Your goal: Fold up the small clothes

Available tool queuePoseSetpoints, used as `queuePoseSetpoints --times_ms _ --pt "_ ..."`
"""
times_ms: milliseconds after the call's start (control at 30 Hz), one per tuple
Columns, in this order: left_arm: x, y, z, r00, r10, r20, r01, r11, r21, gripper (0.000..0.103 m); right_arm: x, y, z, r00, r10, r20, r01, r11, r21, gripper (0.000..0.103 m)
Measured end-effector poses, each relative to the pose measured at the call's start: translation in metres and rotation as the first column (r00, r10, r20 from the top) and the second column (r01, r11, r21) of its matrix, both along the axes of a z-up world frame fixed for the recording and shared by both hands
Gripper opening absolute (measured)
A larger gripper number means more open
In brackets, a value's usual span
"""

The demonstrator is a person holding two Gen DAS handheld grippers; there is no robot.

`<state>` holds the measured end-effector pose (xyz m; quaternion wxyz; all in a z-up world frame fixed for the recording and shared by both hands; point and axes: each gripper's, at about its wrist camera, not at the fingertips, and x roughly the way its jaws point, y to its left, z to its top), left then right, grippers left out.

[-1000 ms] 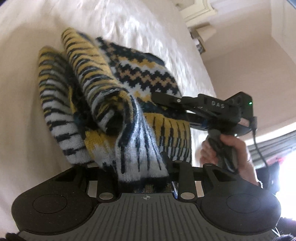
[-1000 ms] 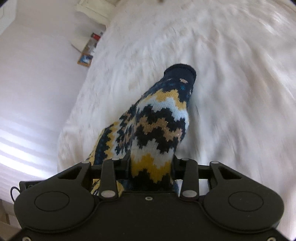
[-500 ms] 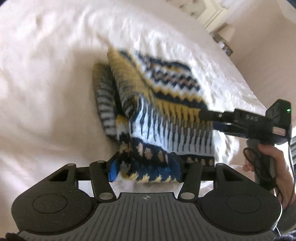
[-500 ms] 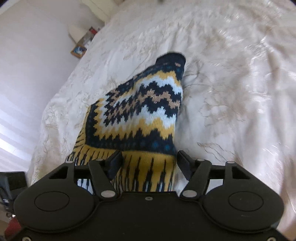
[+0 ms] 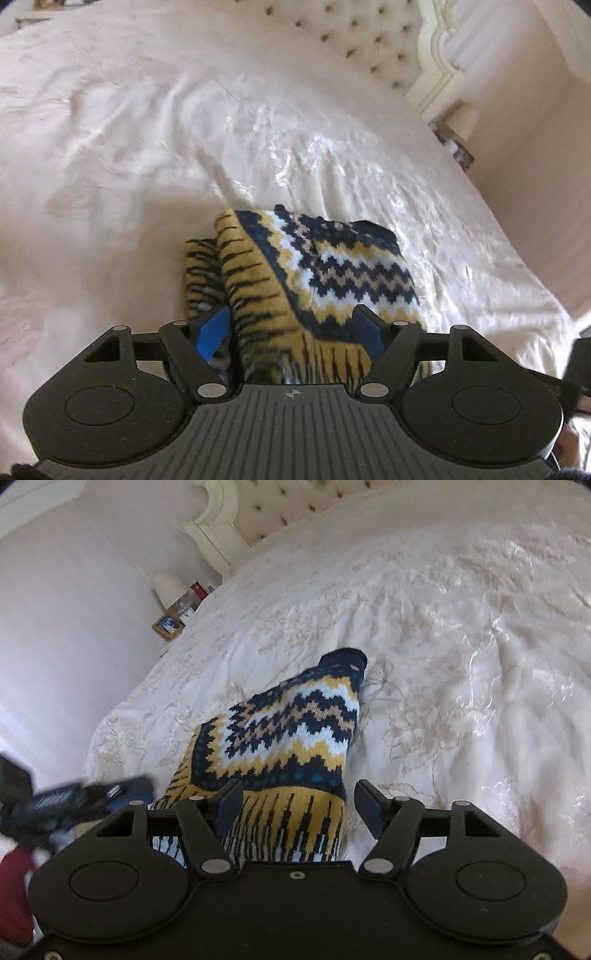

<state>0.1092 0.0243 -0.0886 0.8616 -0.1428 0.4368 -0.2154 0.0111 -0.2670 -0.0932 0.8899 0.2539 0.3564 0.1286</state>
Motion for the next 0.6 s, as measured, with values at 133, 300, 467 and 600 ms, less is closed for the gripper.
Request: queuePoseSetpoints --times_ms 133,300,467,600 --pt "0.009 -0.008 -0.014 0.999 0.032 -0.042 -0.027 0.995 0.097 0.057 -0.002 0.001 0.002 1.0 0.005 0.016 -0.005 1.0 -0.021 0.071" --pt "-0.003 0.007 -0.022 0.998 0.065 -0.021 -0.065 0.998 0.026 0.017 0.001 0.006 0.001 1.0 0.022 0.016 -0.021 0.998 -0.059 0.071" --pt "-0.026 0.024 -0.031 0.994 0.105 -0.008 -0.105 0.994 0.012 0.017 0.013 0.013 0.006 0.998 0.056 0.034 -0.051 0.99 -0.128 0.071" --pt "-0.03 0.025 -0.029 0.993 0.118 0.004 -0.118 0.993 0.006 0.018 0.04 0.018 0.01 0.997 0.046 0.057 -0.034 0.981 -0.191 0.071"
